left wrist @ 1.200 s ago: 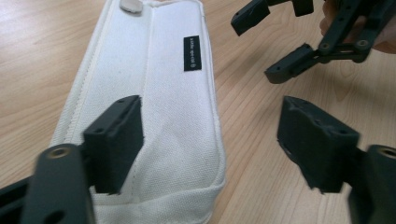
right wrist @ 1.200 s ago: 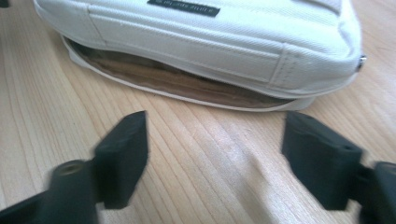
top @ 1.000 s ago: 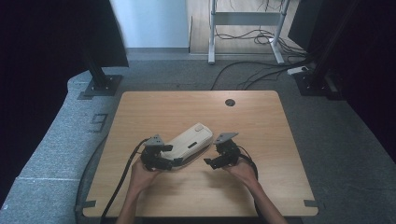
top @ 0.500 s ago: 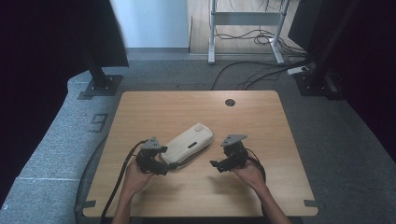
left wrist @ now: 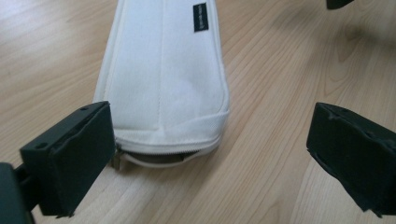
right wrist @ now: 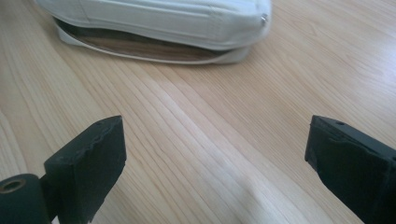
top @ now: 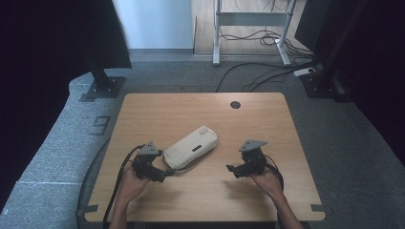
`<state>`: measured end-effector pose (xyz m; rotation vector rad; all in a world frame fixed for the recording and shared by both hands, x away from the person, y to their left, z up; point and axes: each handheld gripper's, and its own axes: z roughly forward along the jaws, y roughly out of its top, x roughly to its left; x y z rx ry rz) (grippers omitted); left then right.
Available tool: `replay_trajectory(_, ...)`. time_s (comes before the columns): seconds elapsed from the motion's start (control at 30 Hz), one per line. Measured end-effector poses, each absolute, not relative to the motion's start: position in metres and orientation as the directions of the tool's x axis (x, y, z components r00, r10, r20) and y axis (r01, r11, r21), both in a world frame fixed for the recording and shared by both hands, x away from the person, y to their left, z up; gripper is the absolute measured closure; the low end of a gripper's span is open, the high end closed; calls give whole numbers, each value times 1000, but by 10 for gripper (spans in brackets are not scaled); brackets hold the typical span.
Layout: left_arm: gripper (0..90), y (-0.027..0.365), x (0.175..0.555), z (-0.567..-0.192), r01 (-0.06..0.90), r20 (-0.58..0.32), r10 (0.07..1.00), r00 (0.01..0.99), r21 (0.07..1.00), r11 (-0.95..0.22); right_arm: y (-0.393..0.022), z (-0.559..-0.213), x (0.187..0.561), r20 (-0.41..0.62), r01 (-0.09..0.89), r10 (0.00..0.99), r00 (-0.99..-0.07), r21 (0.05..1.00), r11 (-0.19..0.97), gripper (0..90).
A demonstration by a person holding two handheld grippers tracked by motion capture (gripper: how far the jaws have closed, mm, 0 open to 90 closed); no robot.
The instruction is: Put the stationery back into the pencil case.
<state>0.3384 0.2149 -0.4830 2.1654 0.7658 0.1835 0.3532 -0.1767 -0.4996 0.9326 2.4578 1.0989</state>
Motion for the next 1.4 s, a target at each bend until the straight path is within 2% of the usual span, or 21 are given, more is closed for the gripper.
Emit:
replay_trajectory(0.43,0,228,337,-504,497,-115,617,778,713,-494,-205,-515,345,-7,477,715,-699,741,473,49)
replay_trajectory(0.93,0,236,337,-538,538,-113,659,743,686,-489,-226,-549,337,-8,520,744,-668,711,474,58)
replay_trajectory(1.1,0,233,337,-546,539,-88,666,741,670,-511,-226,-555,336,6,518,743,-669,721,461,43)
replay_trajectory(1.27,0,226,333,-548,511,-7,674,738,658,-553,-226,-556,335,7,517,746,-666,724,456,31)
replay_trajectory(1.4,0,225,332,-548,522,-9,688,726,658,-543,-226,-556,335,7,520,748,-664,723,454,23)
